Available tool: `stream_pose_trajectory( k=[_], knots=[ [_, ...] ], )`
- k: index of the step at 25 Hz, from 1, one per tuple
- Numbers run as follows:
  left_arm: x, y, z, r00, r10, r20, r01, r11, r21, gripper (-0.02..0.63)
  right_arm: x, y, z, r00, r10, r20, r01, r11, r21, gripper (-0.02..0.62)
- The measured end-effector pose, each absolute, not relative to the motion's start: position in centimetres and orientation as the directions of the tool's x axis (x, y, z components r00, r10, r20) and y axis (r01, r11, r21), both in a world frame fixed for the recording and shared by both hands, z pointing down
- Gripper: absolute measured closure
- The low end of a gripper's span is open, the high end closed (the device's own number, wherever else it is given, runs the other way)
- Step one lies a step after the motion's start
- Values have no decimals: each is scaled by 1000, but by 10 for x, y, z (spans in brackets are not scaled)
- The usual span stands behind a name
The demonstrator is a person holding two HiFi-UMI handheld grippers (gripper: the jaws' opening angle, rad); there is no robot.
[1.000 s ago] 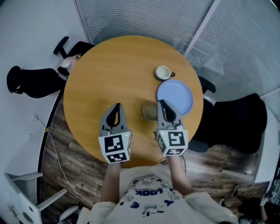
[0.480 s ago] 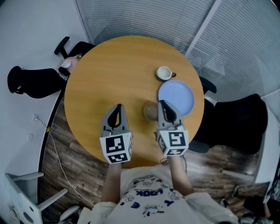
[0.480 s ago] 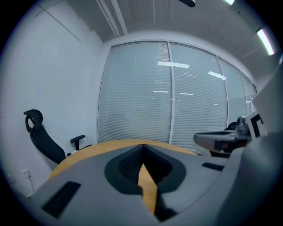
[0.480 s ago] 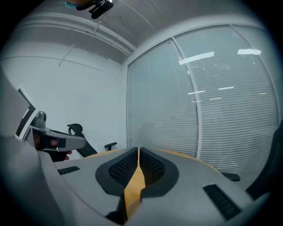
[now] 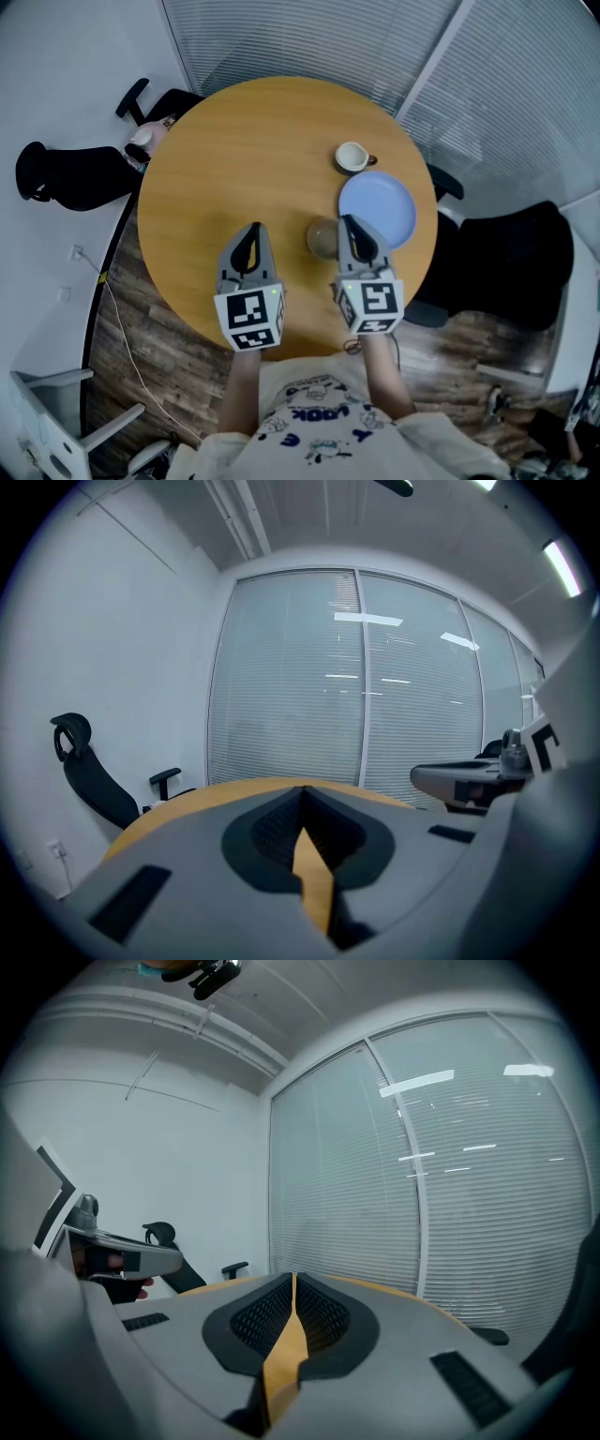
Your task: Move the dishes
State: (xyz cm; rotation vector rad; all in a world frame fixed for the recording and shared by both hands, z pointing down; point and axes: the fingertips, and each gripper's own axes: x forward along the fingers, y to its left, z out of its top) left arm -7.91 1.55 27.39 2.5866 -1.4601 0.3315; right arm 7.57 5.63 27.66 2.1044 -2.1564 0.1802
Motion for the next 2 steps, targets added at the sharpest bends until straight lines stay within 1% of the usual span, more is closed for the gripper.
stream_pose_trajectory(
  k=[2],
  knots=[
    [-81, 15, 273, 500, -825, 264, -858, -513, 22, 603, 75, 56, 275, -23, -985, 170, -1000, 24, 1, 580]
  ],
)
